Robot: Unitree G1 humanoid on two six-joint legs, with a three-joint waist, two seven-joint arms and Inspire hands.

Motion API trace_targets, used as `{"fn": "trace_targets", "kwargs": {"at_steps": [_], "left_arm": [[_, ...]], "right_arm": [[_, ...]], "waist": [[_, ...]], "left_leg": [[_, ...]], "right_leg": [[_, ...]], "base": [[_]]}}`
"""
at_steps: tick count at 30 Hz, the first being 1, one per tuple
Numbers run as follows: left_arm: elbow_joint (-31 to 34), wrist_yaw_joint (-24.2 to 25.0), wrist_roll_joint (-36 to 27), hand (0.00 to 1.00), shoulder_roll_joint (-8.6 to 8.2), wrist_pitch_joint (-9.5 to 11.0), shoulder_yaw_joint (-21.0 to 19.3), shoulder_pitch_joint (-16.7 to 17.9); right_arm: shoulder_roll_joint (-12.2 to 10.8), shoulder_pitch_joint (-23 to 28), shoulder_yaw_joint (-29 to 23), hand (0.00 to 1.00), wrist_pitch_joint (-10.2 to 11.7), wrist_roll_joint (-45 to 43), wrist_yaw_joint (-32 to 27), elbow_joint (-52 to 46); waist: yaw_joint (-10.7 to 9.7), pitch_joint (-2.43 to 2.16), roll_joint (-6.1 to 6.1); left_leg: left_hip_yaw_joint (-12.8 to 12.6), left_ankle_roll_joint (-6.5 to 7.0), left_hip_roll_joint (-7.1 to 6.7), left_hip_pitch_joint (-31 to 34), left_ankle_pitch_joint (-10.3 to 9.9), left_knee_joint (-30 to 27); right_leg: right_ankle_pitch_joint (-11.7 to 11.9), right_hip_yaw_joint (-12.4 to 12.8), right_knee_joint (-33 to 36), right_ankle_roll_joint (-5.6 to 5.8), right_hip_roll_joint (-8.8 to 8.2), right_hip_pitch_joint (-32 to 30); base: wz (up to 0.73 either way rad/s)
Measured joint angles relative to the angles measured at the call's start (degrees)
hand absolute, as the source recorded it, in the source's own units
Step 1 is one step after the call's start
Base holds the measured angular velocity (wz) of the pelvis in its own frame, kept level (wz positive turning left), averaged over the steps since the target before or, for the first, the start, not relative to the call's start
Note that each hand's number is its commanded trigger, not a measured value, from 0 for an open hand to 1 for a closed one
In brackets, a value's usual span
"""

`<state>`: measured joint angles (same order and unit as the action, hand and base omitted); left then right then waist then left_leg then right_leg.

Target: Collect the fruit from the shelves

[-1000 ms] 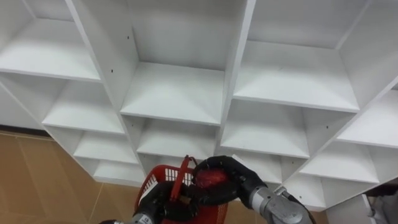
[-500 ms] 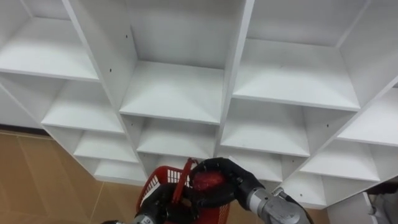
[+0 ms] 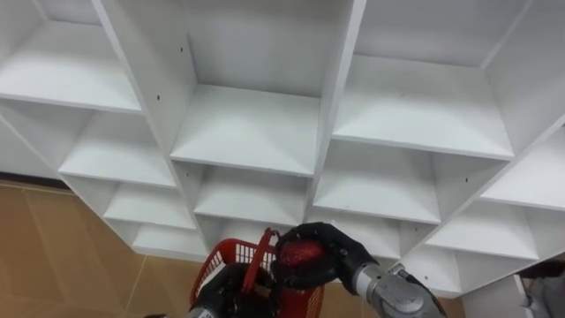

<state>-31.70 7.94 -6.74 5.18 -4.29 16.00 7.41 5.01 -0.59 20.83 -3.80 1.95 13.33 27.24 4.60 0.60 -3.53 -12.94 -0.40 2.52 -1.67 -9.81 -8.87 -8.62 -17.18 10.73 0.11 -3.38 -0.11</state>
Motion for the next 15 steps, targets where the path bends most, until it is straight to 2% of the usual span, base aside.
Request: {"fn": "trace_targets", "kwargs": {"at_steps": [9, 15], "left_arm": [[-0.21, 0.02, -0.37, 1.0, -0.06, -0.01, 0.04, 0.0], [-0.2, -0.07, -0.47, 1.0, -0.03, 0.0, 1.04, -0.01]], "right_arm": [[-0.03, -1.15, -0.07, 1.0, 0.0, 0.1, -0.09, 1.39], [-0.03, -1.16, -0.08, 1.0, 0.0, 0.24, -0.21, 1.39]], "waist": [[0.23, 0.07, -0.07], [0.31, 0.33, 0.25]], "left_leg": [[0.57, 0.0, -0.01, -0.1, 0.0, -0.25], [0.67, 0.02, -0.01, 0.09, -0.02, -0.22]], "right_leg": [[0.0, -0.33, -0.07, 0.0, -0.06, 0.39], [0.0, -0.55, -0.1, 0.0, -0.06, 0.33]], "base": [[0.01], [0.01]]}}
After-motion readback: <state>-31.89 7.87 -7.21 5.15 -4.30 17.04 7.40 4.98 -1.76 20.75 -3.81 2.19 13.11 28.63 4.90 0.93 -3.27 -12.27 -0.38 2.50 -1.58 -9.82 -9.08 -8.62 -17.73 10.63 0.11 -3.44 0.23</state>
